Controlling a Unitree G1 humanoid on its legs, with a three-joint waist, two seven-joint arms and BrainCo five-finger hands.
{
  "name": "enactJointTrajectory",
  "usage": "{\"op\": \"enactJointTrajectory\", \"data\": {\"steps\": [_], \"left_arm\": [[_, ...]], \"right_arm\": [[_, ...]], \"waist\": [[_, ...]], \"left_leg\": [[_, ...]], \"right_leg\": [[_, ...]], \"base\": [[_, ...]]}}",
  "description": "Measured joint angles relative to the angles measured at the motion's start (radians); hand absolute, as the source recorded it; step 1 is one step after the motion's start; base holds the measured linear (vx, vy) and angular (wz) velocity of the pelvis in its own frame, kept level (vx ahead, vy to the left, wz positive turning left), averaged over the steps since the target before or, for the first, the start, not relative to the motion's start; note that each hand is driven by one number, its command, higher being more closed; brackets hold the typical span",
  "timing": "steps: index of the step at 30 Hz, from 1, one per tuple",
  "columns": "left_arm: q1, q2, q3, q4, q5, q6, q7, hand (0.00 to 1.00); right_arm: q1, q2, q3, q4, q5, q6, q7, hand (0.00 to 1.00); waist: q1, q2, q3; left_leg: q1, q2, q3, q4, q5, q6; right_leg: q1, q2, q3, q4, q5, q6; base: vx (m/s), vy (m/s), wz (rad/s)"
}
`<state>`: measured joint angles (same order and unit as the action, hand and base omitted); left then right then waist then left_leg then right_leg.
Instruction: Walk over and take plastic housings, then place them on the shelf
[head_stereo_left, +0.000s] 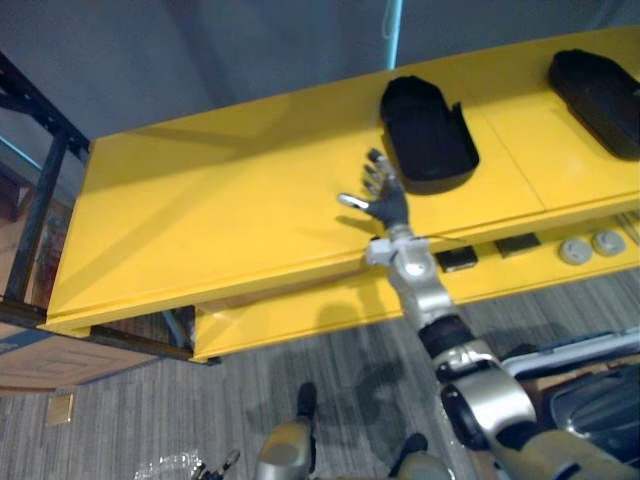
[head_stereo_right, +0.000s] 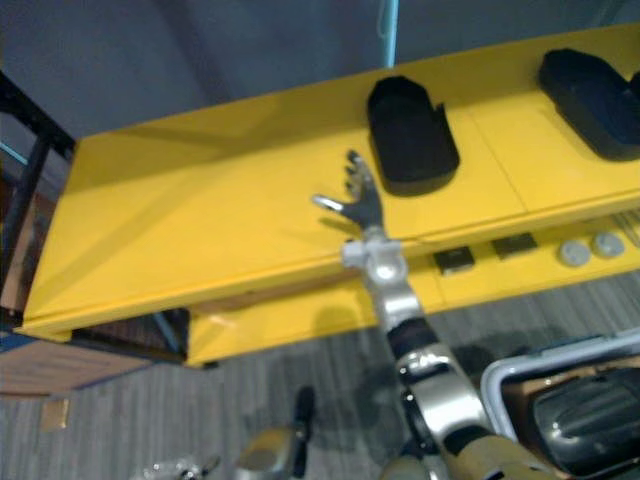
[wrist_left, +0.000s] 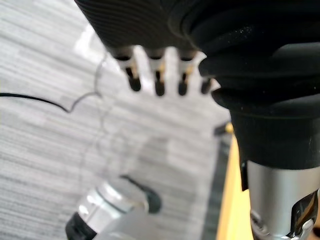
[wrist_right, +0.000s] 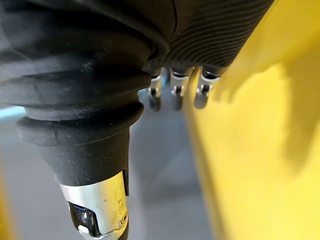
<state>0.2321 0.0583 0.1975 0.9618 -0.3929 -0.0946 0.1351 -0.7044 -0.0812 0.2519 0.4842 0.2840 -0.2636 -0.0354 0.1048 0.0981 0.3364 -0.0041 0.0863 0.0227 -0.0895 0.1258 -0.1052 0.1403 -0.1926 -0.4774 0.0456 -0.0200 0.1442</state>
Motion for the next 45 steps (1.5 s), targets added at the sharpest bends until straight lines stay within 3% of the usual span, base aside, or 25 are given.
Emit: {"op": "enactJointTrajectory", "data": {"steps": [2, 4, 7, 9, 13, 16, 23, 26, 32, 35, 38, 39, 40, 41, 42, 43, 44, 45], "left_arm": [[0.001, 0.000, 0.022, 0.005, -0.003, 0.008, 0.001, 0.00], [0.001, 0.002, 0.036, 0.013, -0.029, 0.010, 0.010, 0.00], [-0.017, 0.000, 0.047, 0.041, -0.076, 0.008, 0.025, 0.00], [-0.031, -0.011, 0.062, 0.043, -0.083, 0.006, 0.052, 0.00], [-0.055, -0.007, 0.063, 0.044, -0.110, 0.001, 0.090, 0.00], [-0.072, -0.014, 0.052, 0.055, -0.075, 0.012, 0.092, 0.00], [-0.091, 0.023, 0.024, 0.079, 0.088, 0.079, 0.087, 0.00], [-0.091, 0.038, 0.025, 0.084, 0.183, 0.116, 0.055, 0.00], [-0.094, 0.045, 0.014, 0.118, 0.215, 0.118, 0.010, 0.00], [-0.101, 0.048, -0.040, 0.116, 0.213, 0.108, -0.006, 0.00], [-0.101, 0.050, -0.057, 0.110, 0.210, 0.099, -0.022, 0.00], [-0.096, 0.051, -0.055, 0.109, 0.209, 0.094, -0.026, 0.00], [-0.082, 0.052, -0.046, 0.103, 0.199, 0.085, -0.030, 0.00], [-0.068, 0.053, -0.025, 0.082, 0.189, 0.072, -0.025, 0.00], [-0.060, 0.052, -0.017, 0.075, 0.177, 0.068, -0.022, 0.00], [-0.044, 0.042, -0.013, 0.075, 0.151, 0.060, -0.020, 0.00], [-0.036, 0.031, -0.014, 0.077, 0.139, 0.058, -0.021, 0.00], [-0.024, 0.008, -0.015, 0.078, 0.113, 0.055, -0.021, 0.00]], "right_arm": [[0.059, 0.010, 0.033, -0.159, 0.016, 0.002, 0.019, 0.00], [0.187, 0.002, 0.025, -0.319, 0.019, 0.008, 0.012, 0.00], [0.367, -0.006, -0.040, -0.423, 0.043, 0.019, -0.017, 0.00], [0.481, -0.019, -0.077, -0.447, 0.047, 0.019, -0.035, 0.00], [0.710, -0.045, -0.154, -0.442, 0.135, 0.023, -0.030, 0.00], [0.817, -0.051, -0.242, -0.411, 0.095, 0.030, -0.031, 0.00], [0.903, -0.036, -0.386, -0.339, 0.100, 0.031, -0.060, 0.00], [0.925, -0.023, -0.440, -0.339, 0.116, 0.030, -0.081, 0.00], [0.989, 0.002, -0.460, -0.347, 0.136, 0.009, -0.041, 0.00], [1.009, 0.009, -0.426, -0.361, 0.135, -0.006, -0.024, 0.00], [1.007, 0.009, -0.398, -0.361, 0.134, -0.007, -0.018, 0.00], [1.005, 0.010, -0.392, -0.360, 0.135, -0.007, -0.007, 0.00], [1.003, 0.006, -0.367, -0.360, 0.134, -0.007, 0.006, 0.00], [0.983, -0.009, -0.341, -0.351, 0.134, -0.011, 0.033, 0.00], [0.964, -0.021, -0.322, -0.343, 0.134, -0.016, 0.045, 0.00], [0.919, -0.053, -0.288, -0.323, 0.134, -0.035, 0.065, 0.00], [0.897, -0.068, -0.279, -0.310, 0.134, -0.047, 0.071, 0.00], [0.853, -0.089, -0.267, -0.292, 0.135, -0.061, 0.079, 0.00]], "waist": [[0.002, -0.021, -0.016], [-0.010, -0.062, -0.070], [-0.034, -0.112, -0.119], [-0.053, -0.123, -0.133], [-0.102, -0.111, -0.154], [-0.123, -0.098, -0.176], [-0.158, -0.126, -0.209], [-0.189, -0.131, -0.209], [-0.234, -0.120, -0.210], [-0.258, -0.112, -0.213], [-0.251, -0.103, -0.214], [-0.245, -0.103, -0.213], [-0.230, -0.111, -0.213], [-0.210, -0.116, -0.212], [-0.199, -0.116, -0.212], [-0.182, -0.105, -0.207], [-0.175, -0.093, -0.212], [-0.162, -0.065, -0.217]], "left_leg": [[0.003, 0.009, 0.020, 0.000, -0.008, -0.003], [0.006, 0.015, 0.041, 0.000, -0.016, -0.008], [0.023, 0.021, 0.093, 0.000, -0.022, -0.016], [0.043, 0.028, 0.125, 0.000, -0.028, -0.019], [0.061, 0.042, 0.160, -0.001, -0.040, -0.020], [0.065, 0.048, 0.199, -0.001, -0.048, -0.019], [0.109, 0.063, 0.315, 0.000, -0.069, -0.032], [0.161, 0.071, 0.400, 0.000, -0.087, -0.042], [0.214, 0.091, 0.526, 0.000, -0.102, -0.059], [0.232, 0.103, 0.577, 0.000, -0.106, -0.064], [0.240, 0.117, 0.592, 0.007, -0.111, -0.075], [0.242, 0.127, 0.590, 0.026, -0.121, -0.082], [0.197, 0.157, 0.560, 0.160, -0.182, -0.062], [0.123, 0.188, 0.417, 0.332, -0.245, 0.030], [0.086, 0.192, 0.339, 0.410, -0.261, 0.057], [0.027, 0.184, 0.182, 0.521, -0.315, 0.085], [0.019, 0.169, 0.119, 0.535, -0.341, 0.074], [0.023, 0.150, 0.058, 0.524, -0.375, 0.054]], "right_leg": [[-0.003, 0.005, 0.017, -0.017, 0.007, -0.002], [-0.007, 0.016, 0.034, -0.024, 0.008, -0.003], [-0.014, 0.023, 0.081, -0.025, 0.006, -0.007], [-0.012, 0.027, 0.108, -0.024, 0.004, -0.009], [-0.018, 0.039, 0.146, -0.023, -0.001, -0.016], [-0.039, 0.042, 0.181, -0.022, -0.002, -0.018], [-0.073, 0.058, 0.295, -0.021, 0.023, -0.021], [-0.076, 0.074, 0.376, -0.024, 0.031, -0.027], [-0.102, 0.107, 0.481, -0.035, 0.058, -0.037], [-0.104, 0.121, 0.514, -0.058, 0.073, -0.044], [-0.112, 0.139, 0.534, -0.072, 0.078, -0.048], [-0.117, 0.144, 0.544, -0.074, 0.078, -0.049], [-0.126, 0.156, 0.573, -0.072, 0.080, -0.057], [-0.139, 0.172, 0.620, -0.070, 0.088, -0.071], [-0.145, 0.178, 0.644, -0.069, 0.091, -0.076], [-0.149, 0.185, 0.690, -0.063, 0.102, -0.088], [-0.161, 0.192, 0.712, -0.060, 0.110, -0.089], [-0.179, 0.207, 0.744, -0.058, 0.119, -0.080]], "base": [[0.04, -0.023, -0.26], [0.08, -0.051, -0.18], [0.07, -0.026, -0.35], [-0.01, -0.029, -0.40], [-0.05, -0.027, -0.36], [-0.04, -0.004, -0.31], [0.03, 0.013, -0.47], [0.03, 0.021, -0.73], [0.00, 0.001, -0.64], [-0.04, -0.020, -0.42], [-0.03, -0.042, -0.28], [-0.02, -0.048, -0.44], [-0.01, -0.058, -0.77], [-0.02, -0.069, -0.92], [0.01, -0.015, -1.16], [0.01, 0.079, -1.01], [-0.03, 0.178, -1.26], [-0.08, 0.228, -0.99]]}}
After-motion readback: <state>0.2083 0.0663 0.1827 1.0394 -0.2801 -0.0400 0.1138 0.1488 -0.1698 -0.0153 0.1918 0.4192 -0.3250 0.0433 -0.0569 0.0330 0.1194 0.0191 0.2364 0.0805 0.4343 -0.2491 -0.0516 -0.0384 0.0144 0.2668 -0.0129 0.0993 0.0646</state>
